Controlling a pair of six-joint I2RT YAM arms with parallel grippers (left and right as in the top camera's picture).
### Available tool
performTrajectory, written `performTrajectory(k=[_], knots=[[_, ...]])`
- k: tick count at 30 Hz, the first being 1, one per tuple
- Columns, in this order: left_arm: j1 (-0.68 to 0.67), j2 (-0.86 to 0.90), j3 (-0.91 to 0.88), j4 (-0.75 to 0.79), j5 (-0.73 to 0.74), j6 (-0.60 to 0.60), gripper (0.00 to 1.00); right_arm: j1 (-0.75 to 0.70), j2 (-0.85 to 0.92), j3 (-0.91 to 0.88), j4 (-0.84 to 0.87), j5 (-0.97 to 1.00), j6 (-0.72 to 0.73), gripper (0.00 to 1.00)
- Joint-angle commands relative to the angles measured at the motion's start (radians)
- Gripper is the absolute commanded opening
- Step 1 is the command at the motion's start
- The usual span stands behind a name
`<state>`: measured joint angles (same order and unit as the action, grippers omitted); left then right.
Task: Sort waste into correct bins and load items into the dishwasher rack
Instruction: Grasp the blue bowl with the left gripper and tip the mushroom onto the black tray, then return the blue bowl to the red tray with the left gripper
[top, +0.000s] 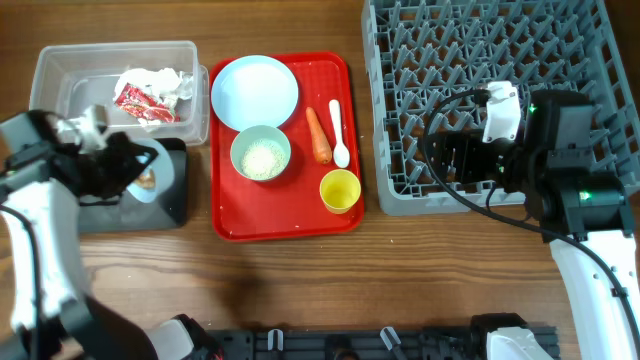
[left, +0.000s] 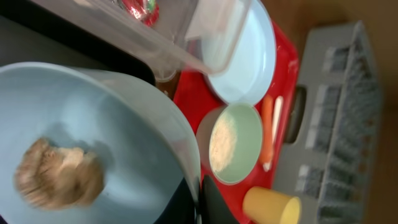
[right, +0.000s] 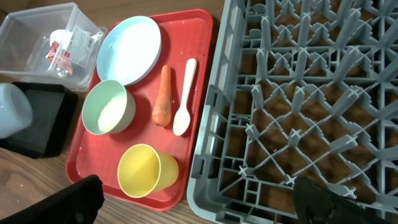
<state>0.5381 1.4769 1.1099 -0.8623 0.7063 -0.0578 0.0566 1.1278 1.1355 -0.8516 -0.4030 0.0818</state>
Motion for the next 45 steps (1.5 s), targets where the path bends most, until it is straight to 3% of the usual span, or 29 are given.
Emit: performTrajectory(k=[1, 3, 5, 11, 14, 15, 18, 21, 24, 28, 31, 38, 39, 41, 42, 45], knots=[[0.138, 0.17, 0.013, 0.061, 0.362, 0.055, 0.04, 0.002, 0.01, 0.018, 0.003, -0.002, 0.003, 1.0], [0.233, 0.305, 0.013, 0.131, 0.666, 0.054, 0.04, 0.002, 0.01, 0.018, 0.005, -0.002, 0.004, 1.0], [0.283, 0.362, 0.013, 0.164, 0.87, 0.037, 0.04, 0.003, 0.01, 0.018, 0.006, -0.002, 0.004, 1.0], [0.303, 0.349, 0.013, 0.148, 0.871, -0.014, 0.04, 0.002, 0.011, 0.018, 0.005, -0.002, 0.0, 1.0], [0.226, 0.223, 0.013, 0.148, 0.851, -0.01, 0.04, 0.002, 0.011, 0.018, 0.005, -0.002, 0.0, 1.0], [0.183, 0.145, 0.013, 0.135, 0.786, -0.014, 0.04, 0.002, 0.011, 0.018, 0.002, -0.002, 0.0, 1.0], [0.01, -0.104, 0.013, 0.061, 0.401, -0.089, 0.04, 0.002, 0.011, 0.018, -0.001, -0.002, 0.0, 1.0], [-0.297, -0.299, 0.013, -0.066, -0.106, -0.14, 0.04, 0.002, 0.011, 0.018, 0.001, -0.002, 0.0, 1.0], [-0.612, -0.307, -0.002, -0.146, -0.441, -0.219, 0.04, 0.002, 0.013, 0.018, 0.006, -0.002, 0.0, 1.0], [-0.898, -0.213, -0.072, -0.149, -0.743, -0.382, 0.04, 0.002, 0.013, 0.018, -0.005, -0.002, 0.001, 1.0], [-1.013, -0.071, -0.079, -0.119, -0.798, -0.479, 0.04, 0.002, 0.013, 0.018, -0.006, -0.002, 0.0, 1.0], [-1.081, 0.22, -0.079, -0.058, -0.813, -0.479, 0.04, 0.002, 0.013, 0.018, -0.014, -0.002, 0.0, 1.0], [-1.081, 0.224, -0.079, -0.058, -0.813, -0.478, 0.11, 0.002, 0.013, 0.018, -0.014, -0.002, 0.0, 1.0], [-1.08, 0.217, -0.068, -0.061, -0.813, -0.47, 0.39, 0.002, 0.013, 0.018, -0.013, -0.002, 0.0, 1.0], [-1.078, 0.214, -0.043, -0.074, -0.812, -0.458, 0.47, 0.002, 0.013, 0.018, -0.013, -0.002, 0.0, 1.0], [-1.078, 0.213, 0.08, -0.147, -0.813, -0.41, 0.56, 0.002, 0.014, 0.018, -0.012, -0.002, 0.0, 1.0]])
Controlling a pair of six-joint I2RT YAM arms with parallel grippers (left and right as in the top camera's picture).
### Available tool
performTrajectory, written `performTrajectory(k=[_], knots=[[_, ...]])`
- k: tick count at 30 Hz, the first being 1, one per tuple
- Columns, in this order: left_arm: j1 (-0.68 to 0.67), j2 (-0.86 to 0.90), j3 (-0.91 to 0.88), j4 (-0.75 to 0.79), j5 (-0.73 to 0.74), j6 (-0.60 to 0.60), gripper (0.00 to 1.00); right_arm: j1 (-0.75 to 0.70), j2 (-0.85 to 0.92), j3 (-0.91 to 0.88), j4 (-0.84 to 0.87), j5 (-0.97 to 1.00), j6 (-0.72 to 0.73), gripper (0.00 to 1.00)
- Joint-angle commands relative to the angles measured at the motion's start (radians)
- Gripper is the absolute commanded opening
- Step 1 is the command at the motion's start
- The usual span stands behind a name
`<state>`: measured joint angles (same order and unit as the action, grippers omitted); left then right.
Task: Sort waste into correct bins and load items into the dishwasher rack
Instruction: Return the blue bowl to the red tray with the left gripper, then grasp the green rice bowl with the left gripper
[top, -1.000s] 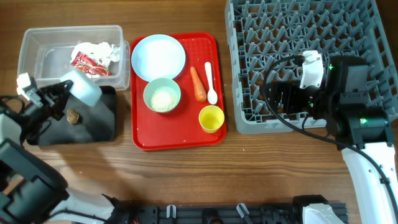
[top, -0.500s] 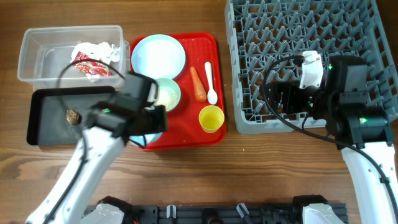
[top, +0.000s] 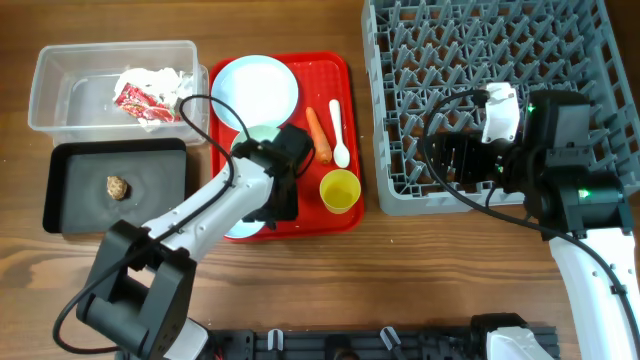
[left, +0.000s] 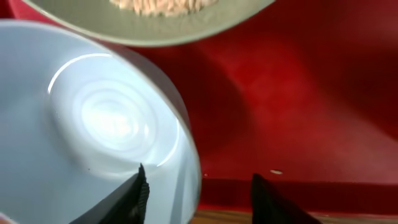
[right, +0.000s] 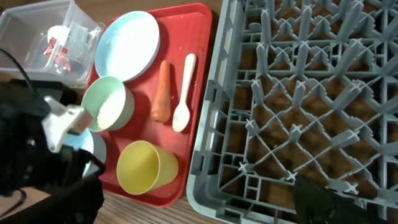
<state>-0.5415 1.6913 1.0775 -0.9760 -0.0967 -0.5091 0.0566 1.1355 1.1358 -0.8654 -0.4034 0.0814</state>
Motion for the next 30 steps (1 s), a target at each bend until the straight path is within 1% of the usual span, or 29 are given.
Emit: performTrajectory(k=[1, 2, 3, 4, 5, 6, 8, 9, 11, 13, 15, 16, 17, 20, 24, 25, 27, 28, 29, 30], knots=[[0.001, -0.002, 0.156, -0.05, -0.009, 0.055, 0.56, 0.002, 0.006, 0.018, 0.001, -0.001, 0.0, 1.0], [0.001, -0.002, 0.201, -0.065, -0.01, 0.063, 0.56, 0.002, 0.006, 0.018, 0.001, -0.001, 0.0, 1.0], [0.001, -0.002, 0.237, -0.064, -0.009, 0.083, 0.59, 0.002, 0.006, 0.018, 0.001, -0.001, 0.0, 1.0], [0.001, -0.002, 0.263, -0.033, -0.01, 0.124, 0.67, 0.002, 0.006, 0.018, 0.001, -0.001, 0.0, 1.0], [0.001, -0.002, 0.263, -0.003, -0.01, 0.151, 0.72, 0.002, 0.006, 0.018, 0.003, -0.001, 0.0, 1.0], [0.001, 0.012, 0.262, 0.045, -0.009, 0.221, 0.81, 0.002, 0.006, 0.018, 0.005, -0.001, 0.0, 1.0], [0.005, 0.051, 0.262, 0.097, -0.01, 0.293, 0.82, 0.002, 0.006, 0.018, 0.004, -0.001, 0.0, 1.0], [0.01, 0.081, 0.262, 0.12, -0.01, 0.323, 0.8, 0.002, 0.006, 0.018, 0.004, -0.001, 0.0, 1.0], [0.031, 0.151, 0.262, 0.156, -0.014, 0.327, 0.76, 0.002, 0.006, 0.018, 0.002, -0.001, 0.0, 1.0], [0.052, 0.202, 0.262, 0.182, -0.014, 0.318, 0.69, 0.002, 0.006, 0.018, 0.0, -0.001, 0.0, 1.0], [0.063, 0.215, 0.262, 0.192, -0.014, 0.314, 0.61, 0.002, 0.006, 0.018, 0.004, -0.001, 0.0, 1.0], [0.063, 0.215, 0.262, 0.203, -0.014, 0.311, 0.54, 0.002, 0.006, 0.018, 0.006, -0.001, 0.0, 1.0], [0.063, 0.216, 0.262, 0.219, -0.014, 0.311, 0.44, 0.002, 0.006, 0.018, 0.008, -0.001, 0.0, 1.0], [0.063, 0.226, 0.262, 0.241, -0.014, 0.312, 0.38, 0.002, 0.006, 0.018, 0.007, 0.007, 0.0, 1.0], [0.063, 0.266, 0.262, 0.251, -0.014, 0.312, 0.33, 0.002, 0.006, 0.018, 0.005, 0.007, 0.0, 1.0], [0.062, 0.278, 0.262, 0.252, -0.013, 0.311, 0.3, 0.002, 0.006, 0.018, 0.005, 0.007, 0.0, 1.0], [0.062, 0.286, 0.262, 0.254, -0.014, 0.311, 0.15, 0.002, 0.006, 0.018, 0.005, 0.007, 0.0, 1.0], [0.062, 0.286, 0.262, 0.259, -0.014, 0.311, 0.12, 0.002, 0.006, 0.018, 0.005, 0.007, 0.0, 1.0], [0.062, 0.285, 0.262, 0.264, -0.014, 0.311, 0.04, 0.002, 0.006, 0.018, 0.005, 0.007, 0.0, 1.0], [0.062, 0.286, 0.262, 0.267, -0.014, 0.311, 0.04, 0.002, 0.006, 0.018, 0.005, 0.007, 0.0, 0.99]])
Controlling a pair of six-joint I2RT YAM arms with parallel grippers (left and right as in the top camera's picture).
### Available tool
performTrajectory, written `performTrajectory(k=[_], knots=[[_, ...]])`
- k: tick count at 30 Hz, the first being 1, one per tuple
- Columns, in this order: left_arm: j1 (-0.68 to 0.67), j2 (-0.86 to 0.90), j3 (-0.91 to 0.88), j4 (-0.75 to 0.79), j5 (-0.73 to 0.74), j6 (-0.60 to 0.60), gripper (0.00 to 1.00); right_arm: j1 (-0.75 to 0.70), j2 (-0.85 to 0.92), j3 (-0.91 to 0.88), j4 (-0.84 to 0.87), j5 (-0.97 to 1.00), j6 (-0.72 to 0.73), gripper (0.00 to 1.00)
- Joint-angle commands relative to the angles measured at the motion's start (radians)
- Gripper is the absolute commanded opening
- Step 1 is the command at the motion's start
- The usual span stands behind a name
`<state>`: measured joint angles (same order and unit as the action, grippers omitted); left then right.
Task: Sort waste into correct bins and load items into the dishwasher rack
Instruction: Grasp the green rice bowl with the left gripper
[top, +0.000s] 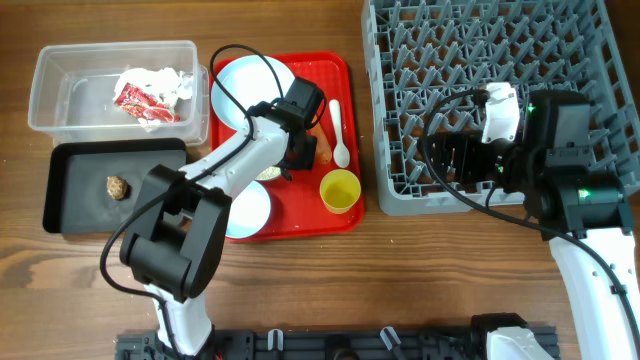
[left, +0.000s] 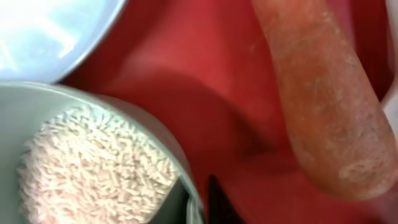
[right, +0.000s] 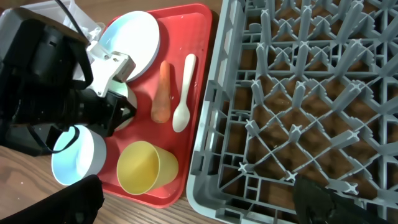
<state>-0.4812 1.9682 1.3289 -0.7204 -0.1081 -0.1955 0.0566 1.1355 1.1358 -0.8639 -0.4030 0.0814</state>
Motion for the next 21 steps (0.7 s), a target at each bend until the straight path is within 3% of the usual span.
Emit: performTrajectory(k=[1, 10, 15, 17, 21], knots=[[0.002, 0.007, 0.011, 0.011, -0.002, -0.003, 0.04, 0.002, 0.006, 0.018, 0.003, 0.006, 0.0, 1.0], [0.045, -0.235, 0.095, -0.093, -0.003, -0.158, 0.04, 0.002, 0.006, 0.018, -0.009, 0.007, 0.0, 1.0], [0.211, -0.413, 0.095, -0.267, 0.086, -0.213, 0.04, 0.002, 0.006, 0.018, -0.011, 0.007, -0.001, 1.0], [0.322, -0.428, 0.095, -0.369, 0.103, -0.197, 0.04, 0.002, 0.006, 0.018, -0.012, 0.007, -0.001, 1.0], [0.543, -0.423, 0.094, -0.421, 0.325, 0.01, 0.04, 0.002, 0.006, 0.018, -0.012, 0.01, -0.001, 1.0]])
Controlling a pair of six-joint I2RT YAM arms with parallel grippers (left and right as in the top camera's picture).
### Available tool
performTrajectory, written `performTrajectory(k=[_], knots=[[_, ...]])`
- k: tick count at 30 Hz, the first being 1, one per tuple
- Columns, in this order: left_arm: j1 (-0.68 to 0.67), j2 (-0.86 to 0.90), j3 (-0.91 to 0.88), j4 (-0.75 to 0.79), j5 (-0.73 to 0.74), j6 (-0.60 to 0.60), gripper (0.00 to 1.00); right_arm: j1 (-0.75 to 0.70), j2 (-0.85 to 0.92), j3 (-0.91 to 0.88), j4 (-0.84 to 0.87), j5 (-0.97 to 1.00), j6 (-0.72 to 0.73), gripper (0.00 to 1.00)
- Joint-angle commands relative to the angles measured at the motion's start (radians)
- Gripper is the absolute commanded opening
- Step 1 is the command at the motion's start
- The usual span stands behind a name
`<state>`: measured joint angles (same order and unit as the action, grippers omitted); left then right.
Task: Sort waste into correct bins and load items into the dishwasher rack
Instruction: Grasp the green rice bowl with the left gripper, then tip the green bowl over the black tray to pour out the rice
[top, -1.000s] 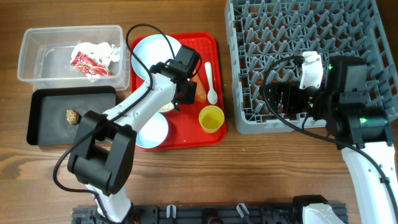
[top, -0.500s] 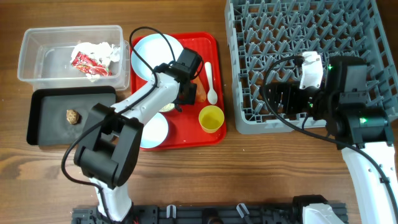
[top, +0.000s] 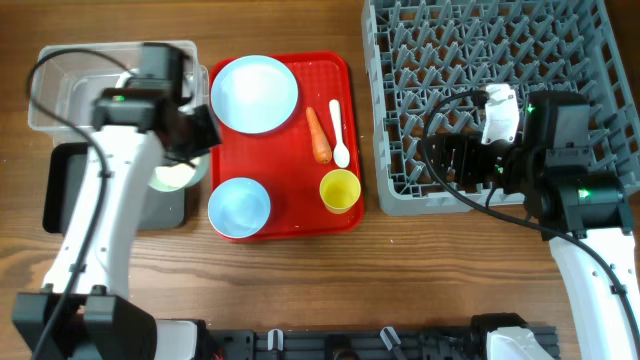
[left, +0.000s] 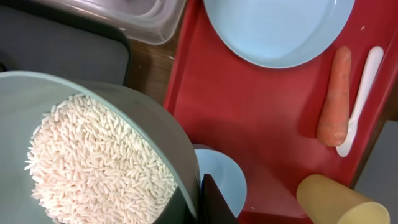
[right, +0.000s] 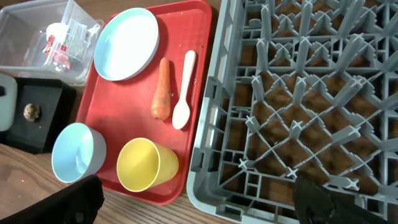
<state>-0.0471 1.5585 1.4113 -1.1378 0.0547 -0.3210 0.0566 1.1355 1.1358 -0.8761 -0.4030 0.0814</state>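
My left gripper (top: 198, 148) is shut on the rim of a green bowl of rice (top: 172, 177), held over the right end of the black tray (top: 60, 195). In the left wrist view the rice bowl (left: 93, 158) fills the lower left, with my gripper (left: 202, 198) pinching its rim. On the red tray (top: 285, 225) rest an empty blue bowl (top: 240, 207), a blue plate (top: 254, 93), a carrot (top: 318, 135), a white spoon (top: 339, 132) and a yellow cup (top: 340, 190). My right gripper (right: 194, 200) hangs open over the near left corner of the grey rack (top: 490, 90).
A clear bin (right: 43, 34) holding wrappers (right: 62, 46) stands behind the black tray. A brown food scrap (right: 30, 111) lies in the black tray (right: 46, 130). Bare wooden table (top: 330, 280) runs along the front.
My left gripper was shut on the rice bowl's rim on the red tray. It now holds that bowl to the left, over the black tray. The right arm has not moved.
My left gripper held the blue bowl with a brown lump over the black tray. Then the lump lay in the tray and the empty blue bowl sat on the red tray's front left. Then the gripper was at the rice bowl, which now hangs over the black tray.
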Motion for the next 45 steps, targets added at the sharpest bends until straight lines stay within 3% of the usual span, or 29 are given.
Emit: performTrajectory(k=[1, 8, 15, 32, 45], knots=[[0.172, -0.01, 0.012, -0.004, 0.236, 0.18, 0.04, 0.002, 0.006, 0.018, 0.0, 0.011, -0.002, 1.0], [0.509, 0.105, -0.029, -0.004, 0.68, 0.472, 0.04, 0.002, 0.006, 0.018, -0.001, 0.01, 0.0, 1.0], [0.652, 0.269, -0.072, -0.002, 0.996, 0.606, 0.04, 0.002, 0.006, 0.018, -0.001, 0.01, 0.0, 1.0], [0.838, 0.3, -0.072, -0.158, 1.313, 0.567, 0.04, 0.002, 0.006, 0.018, -0.004, 0.01, 0.0, 1.0], [0.897, 0.299, -0.072, -0.269, 1.344, 0.578, 0.04, 0.002, 0.006, 0.018, -0.002, 0.01, 0.0, 1.0]])
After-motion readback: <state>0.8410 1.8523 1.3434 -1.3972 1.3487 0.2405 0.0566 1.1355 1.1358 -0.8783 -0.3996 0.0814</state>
